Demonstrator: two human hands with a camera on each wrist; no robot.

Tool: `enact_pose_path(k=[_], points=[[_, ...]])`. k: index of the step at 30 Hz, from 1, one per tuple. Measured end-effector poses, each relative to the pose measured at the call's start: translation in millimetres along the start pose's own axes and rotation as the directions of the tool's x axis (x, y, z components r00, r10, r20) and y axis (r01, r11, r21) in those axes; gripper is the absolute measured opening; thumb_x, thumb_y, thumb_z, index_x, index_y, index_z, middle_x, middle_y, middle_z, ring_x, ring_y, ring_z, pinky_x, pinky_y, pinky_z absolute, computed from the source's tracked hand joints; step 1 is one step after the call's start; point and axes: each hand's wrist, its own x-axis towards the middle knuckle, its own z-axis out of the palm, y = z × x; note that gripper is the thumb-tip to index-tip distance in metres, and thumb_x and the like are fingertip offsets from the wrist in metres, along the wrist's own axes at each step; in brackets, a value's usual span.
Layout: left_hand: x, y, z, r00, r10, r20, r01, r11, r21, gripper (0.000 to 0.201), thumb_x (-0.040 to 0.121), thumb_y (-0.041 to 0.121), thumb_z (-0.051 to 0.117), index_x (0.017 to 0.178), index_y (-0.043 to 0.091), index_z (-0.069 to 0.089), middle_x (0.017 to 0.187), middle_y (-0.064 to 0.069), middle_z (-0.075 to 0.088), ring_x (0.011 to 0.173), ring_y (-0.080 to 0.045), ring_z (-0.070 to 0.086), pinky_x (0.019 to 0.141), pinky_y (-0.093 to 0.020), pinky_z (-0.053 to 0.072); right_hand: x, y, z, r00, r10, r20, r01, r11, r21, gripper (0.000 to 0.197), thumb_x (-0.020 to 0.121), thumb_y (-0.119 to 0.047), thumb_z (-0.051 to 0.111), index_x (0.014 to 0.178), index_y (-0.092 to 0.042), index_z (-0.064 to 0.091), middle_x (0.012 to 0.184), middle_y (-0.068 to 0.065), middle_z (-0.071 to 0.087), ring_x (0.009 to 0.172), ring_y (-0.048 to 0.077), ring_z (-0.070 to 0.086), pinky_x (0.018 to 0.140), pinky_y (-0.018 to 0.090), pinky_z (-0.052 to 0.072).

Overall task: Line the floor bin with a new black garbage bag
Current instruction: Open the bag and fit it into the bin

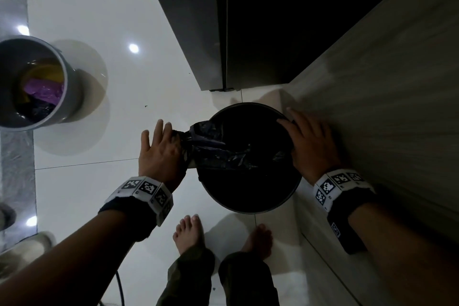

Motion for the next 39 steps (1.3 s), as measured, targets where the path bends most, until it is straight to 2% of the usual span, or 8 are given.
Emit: enact_pose_path(k=[3,7,11,15,21,26,31,39], points=[[5.5,2.8,2.0,0.999,-0.011,0.031,0.013,0.996,-0.085,0.039,0.082,0.025,0.06,0.117,0.008,0.057,0.124,-0.013,0.056,0.134,-0.036,0.037,0.107,-0.05,0.017,1.0,2.1,8.8,0.996,-0.089,0.018,0.09,0.994,-0.066,0.041,0.071,-0.018,0.056,0.111,-0.023,0.063,0.127,0.002,0.061,0.119,0.024,0.043,0.103,0.046,0.025],[12.3,3.4,0.7,0.995,-0.044,0.091,0.062,0.978,-0.198,0.028,0.086,0.031,0.053,0.104,0.011,0.051,0.097,-0.009,0.06,0.096,-0.032,0.059,0.102,-0.046,0.026,1.0,0.8,7.3,0.998,0.018,-0.065,-0.02,0.999,-0.025,0.033,0.077,-0.031,0.038,0.081,-0.016,0.067,0.093,0.002,0.069,0.098,0.026,0.055,0.097,0.042,0.026],[10.3,0.2,-8.5,0.993,-0.05,0.106,0.087,0.92,-0.383,0.024,0.081,0.025,0.059,0.099,0.012,0.049,0.095,-0.01,0.05,0.067,-0.033,0.053,0.061,-0.038,0.045,-1.9,-3.9,-4.6,0.988,0.123,-0.088,-0.12,0.992,0.04,0.034,0.081,-0.035,0.037,0.073,-0.015,0.063,0.082,0.004,0.068,0.087,0.027,0.056,0.095,0.042,0.029],[5.8,-9.1,-21.0,0.996,-0.041,0.075,0.067,0.916,-0.396,0.027,0.081,0.03,0.062,0.102,0.013,0.059,0.096,-0.009,0.045,0.062,-0.03,0.051,0.054,-0.038,0.048,-8.8,-3.0,-14.6,0.991,0.13,-0.041,-0.128,0.99,0.053,0.035,0.09,-0.043,0.041,0.078,-0.018,0.063,0.079,0.003,0.069,0.085,0.029,0.06,0.1,0.045,0.03],[14.2,-22.8,-31.3,0.999,0.048,-0.011,-0.049,0.98,-0.192,0.039,0.074,0.01,0.07,0.112,0.006,0.065,0.1,-0.021,0.058,0.085,-0.04,0.058,0.071,-0.043,0.044,-13.0,3.1,-24.4,0.934,0.357,-0.033,-0.293,0.813,0.503,0.012,0.092,-0.025,0.054,0.099,-0.015,0.056,0.095,0.012,0.068,0.086,0.032,0.063,0.075,0.042,0.051],[17.7,-18.7,-27.3,0.997,-0.002,-0.073,-0.004,0.996,-0.086,0.039,0.076,0.026,0.071,0.108,0.006,0.062,0.123,-0.017,0.057,0.128,-0.037,0.042,0.104,-0.052,0.017,-13.1,3.1,-24.3,0.951,0.259,-0.17,-0.148,0.862,0.484,0.016,0.087,-0.001,0.051,0.083,-0.012,0.063,0.1,0.008,0.061,0.084,0.026,0.059,0.074,0.038,0.05],[25.7,1.2,-42.0,0.992,-0.122,0.021,0.118,0.88,-0.459,0.055,0.075,0.037,0.037,0.113,-0.001,0.052,0.11,-0.02,0.055,0.097,-0.04,0.057,0.079,-0.046,0.041,-4.2,2.8,-23.4,0.96,0.263,-0.099,-0.213,0.91,0.357,0.031,0.088,-0.004,0.05,0.111,-0.015,0.067,0.116,0.011,0.064,0.11,0.034,0.055,0.092,0.045,0.047],[50.0,14.3,-41.8,0.955,-0.284,0.089,0.277,0.735,-0.619,0.01,0.086,0.029,0.049,0.092,0.022,0.047,0.082,-0.006,0.061,0.078,-0.032,0.056,0.066,-0.033,0.039,24.4,-4.7,-30.8,0.871,0.448,0.202,-0.49,0.761,0.425,0.051,0.09,-0.047,0.046,0.136,-0.025,0.041,0.138,0.009,0.048,0.12,0.033,0.05,0.096,0.041,0.041]])
